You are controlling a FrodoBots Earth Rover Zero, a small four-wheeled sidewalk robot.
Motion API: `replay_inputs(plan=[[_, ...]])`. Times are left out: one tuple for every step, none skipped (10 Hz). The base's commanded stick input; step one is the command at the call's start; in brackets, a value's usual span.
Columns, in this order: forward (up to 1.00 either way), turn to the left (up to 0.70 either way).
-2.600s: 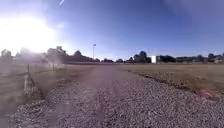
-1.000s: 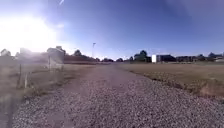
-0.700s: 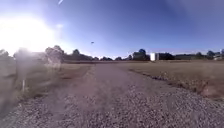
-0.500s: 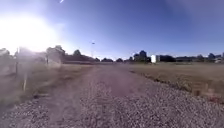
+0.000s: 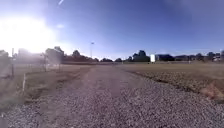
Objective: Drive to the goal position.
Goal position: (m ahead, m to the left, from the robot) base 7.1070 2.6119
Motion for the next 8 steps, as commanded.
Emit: replay_inputs(plan=[[0.50, 0.00], [0.50, 0.00], [0.50, 0.00], [0.50, 0.00], [0.50, 0.00], [0.50, 0.00], [0.50, 0.00], [0.50, 0.00]])
